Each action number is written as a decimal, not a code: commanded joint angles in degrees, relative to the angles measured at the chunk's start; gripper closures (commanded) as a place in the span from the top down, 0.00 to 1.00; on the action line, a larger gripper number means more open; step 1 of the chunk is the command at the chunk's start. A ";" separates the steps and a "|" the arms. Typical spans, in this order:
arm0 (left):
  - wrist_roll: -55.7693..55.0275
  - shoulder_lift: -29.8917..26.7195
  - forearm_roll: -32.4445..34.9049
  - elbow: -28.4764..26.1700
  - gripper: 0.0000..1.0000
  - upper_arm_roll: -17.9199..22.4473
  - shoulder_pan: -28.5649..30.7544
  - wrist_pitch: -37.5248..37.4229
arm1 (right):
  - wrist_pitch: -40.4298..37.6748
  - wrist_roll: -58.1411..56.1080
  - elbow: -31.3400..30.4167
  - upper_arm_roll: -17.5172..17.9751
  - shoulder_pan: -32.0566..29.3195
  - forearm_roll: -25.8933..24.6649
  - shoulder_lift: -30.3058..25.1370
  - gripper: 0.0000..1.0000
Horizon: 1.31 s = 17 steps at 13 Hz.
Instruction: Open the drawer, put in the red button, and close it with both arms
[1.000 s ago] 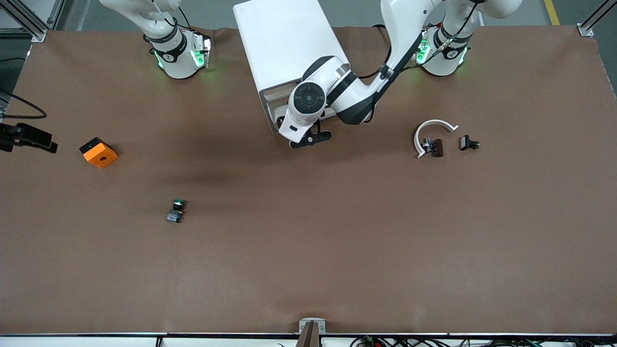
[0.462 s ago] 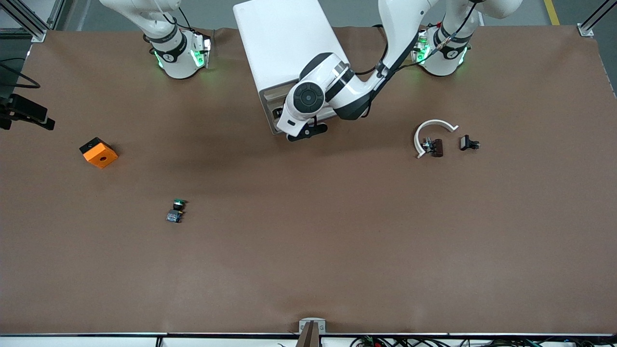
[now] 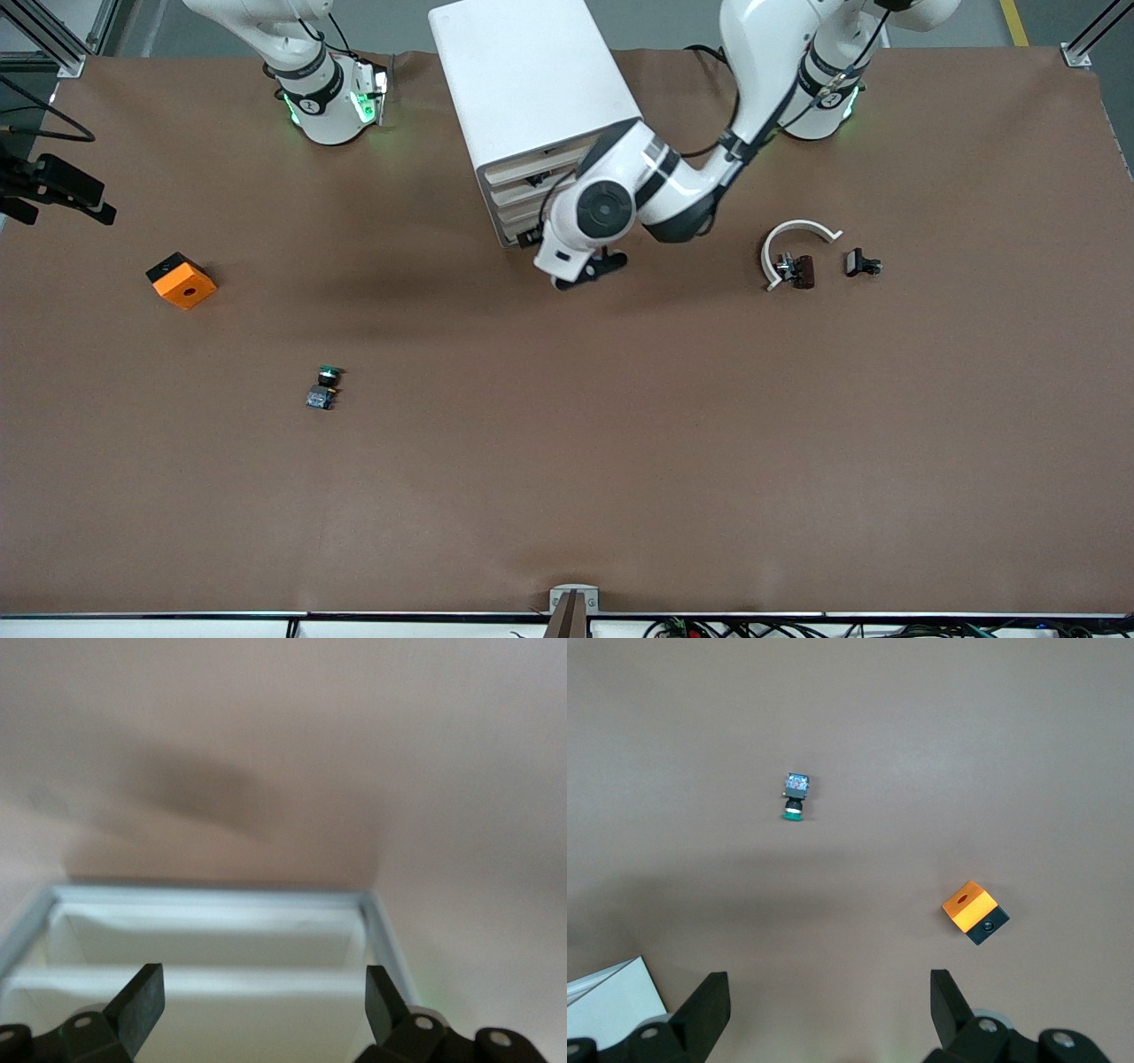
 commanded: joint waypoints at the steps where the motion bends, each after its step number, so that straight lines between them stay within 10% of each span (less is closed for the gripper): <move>1: 0.44 -1.61 5.19 2.12 1.00 -0.56 5.52 -0.26 | 0.84 0.76 -2.17 0.11 0.71 0.55 -2.38 1.00; 17: 35.74 -23.57 17.25 4.15 1.00 0.05 37.00 -16.94 | -0.56 3.83 -2.26 -3.58 2.30 0.46 -2.74 1.00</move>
